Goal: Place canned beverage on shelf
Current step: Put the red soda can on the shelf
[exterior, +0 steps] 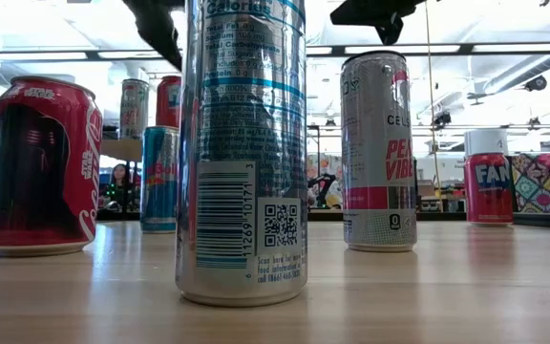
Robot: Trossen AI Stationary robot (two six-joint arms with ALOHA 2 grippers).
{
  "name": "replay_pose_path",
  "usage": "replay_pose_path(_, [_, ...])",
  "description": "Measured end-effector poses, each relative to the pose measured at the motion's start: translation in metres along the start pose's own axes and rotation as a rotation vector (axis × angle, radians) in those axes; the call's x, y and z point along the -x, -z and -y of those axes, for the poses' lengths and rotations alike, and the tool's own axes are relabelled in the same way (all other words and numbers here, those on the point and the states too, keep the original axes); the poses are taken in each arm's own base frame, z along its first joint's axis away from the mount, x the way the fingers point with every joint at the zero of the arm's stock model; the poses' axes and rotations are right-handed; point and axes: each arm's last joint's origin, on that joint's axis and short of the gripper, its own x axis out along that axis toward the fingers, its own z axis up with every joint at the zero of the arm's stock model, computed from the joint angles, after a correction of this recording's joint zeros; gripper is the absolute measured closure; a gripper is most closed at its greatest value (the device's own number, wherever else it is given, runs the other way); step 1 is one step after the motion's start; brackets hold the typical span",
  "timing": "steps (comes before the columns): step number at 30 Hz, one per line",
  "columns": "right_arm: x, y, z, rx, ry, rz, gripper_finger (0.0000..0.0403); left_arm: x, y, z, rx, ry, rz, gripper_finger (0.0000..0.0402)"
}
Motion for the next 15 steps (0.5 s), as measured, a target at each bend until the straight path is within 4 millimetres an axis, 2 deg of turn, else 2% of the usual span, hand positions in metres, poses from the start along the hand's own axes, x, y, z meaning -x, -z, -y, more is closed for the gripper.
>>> replay_pose_path(4, [0.0, 0.0, 0.0, 0.0, 0.0, 0.001, 0.039, 0.02, -0.006, -0.005, 0.072, 0.005, 0.045, 0.0008])
replay_pose_path(9, [0.0, -0.003, 0.0, -0.003, -0.001, 0.031, 0.039, 0.039, -0.008, -0.005, 0.247, -0.012, 0.11, 0.0008])
replay_pose_path(15, [0.0, -0.008, 0.001, 0.002, 0.007, 0.08, 0.039, 0.061, -0.005, 0.016, 0.318, 0.036, 0.233, 0.0029])
